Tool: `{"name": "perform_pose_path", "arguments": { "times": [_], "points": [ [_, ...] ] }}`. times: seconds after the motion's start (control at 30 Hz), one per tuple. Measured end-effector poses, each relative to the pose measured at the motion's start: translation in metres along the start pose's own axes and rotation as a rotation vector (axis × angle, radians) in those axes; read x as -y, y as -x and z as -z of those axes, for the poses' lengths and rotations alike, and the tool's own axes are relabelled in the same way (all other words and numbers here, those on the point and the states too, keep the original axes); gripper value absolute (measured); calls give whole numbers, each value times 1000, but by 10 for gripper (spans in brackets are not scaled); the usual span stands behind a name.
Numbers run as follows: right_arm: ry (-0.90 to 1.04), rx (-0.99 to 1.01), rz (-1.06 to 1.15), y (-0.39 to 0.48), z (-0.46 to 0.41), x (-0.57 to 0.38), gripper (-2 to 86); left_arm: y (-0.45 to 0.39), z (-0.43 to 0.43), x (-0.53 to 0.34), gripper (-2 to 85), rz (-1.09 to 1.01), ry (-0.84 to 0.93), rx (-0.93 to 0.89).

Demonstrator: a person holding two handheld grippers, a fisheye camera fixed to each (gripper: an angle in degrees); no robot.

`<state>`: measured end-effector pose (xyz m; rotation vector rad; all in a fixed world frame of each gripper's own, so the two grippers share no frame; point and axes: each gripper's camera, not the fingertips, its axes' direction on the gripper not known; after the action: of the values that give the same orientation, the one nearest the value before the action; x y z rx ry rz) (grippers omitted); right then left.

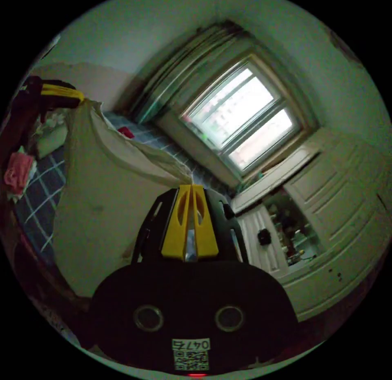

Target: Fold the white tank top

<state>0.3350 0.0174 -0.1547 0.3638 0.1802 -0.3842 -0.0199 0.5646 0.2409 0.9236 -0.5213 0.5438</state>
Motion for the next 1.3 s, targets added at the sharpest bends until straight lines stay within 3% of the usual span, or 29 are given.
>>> {"name": "perform_pose_path", "arguments": {
  "times": [0.1, 0.17, 0.27, 0.47, 0.73, 1.07, 1.3],
  "points": [
    [-174, -69, -33, -23, 33, 11, -3, 1, 38, 33, -9, -34, -137, 105],
    [-207, -64, -21, -26, 44, 11, -3, -1, 53, 40, -9, -72, -165, 83],
    [-181, -19, 35, -9, 35, 0, -2, -15, 43, 31, -8, -196, -67, 4],
    [-16, 192, 195, 88, -50, -53, -2, -68, -67, -52, -8, -379, 247, -110],
    [39, 479, 438, 255, -139, -192, -2, -180, -205, -247, -8, -583, 613, -207],
    [196, 831, 668, 357, -210, -294, -2, -246, -299, -330, -6, -644, 811, -386],
    [318, 981, 713, 378, -289, -321, 9, -255, -387, -346, 18, -529, 849, -569]
  ]
}}
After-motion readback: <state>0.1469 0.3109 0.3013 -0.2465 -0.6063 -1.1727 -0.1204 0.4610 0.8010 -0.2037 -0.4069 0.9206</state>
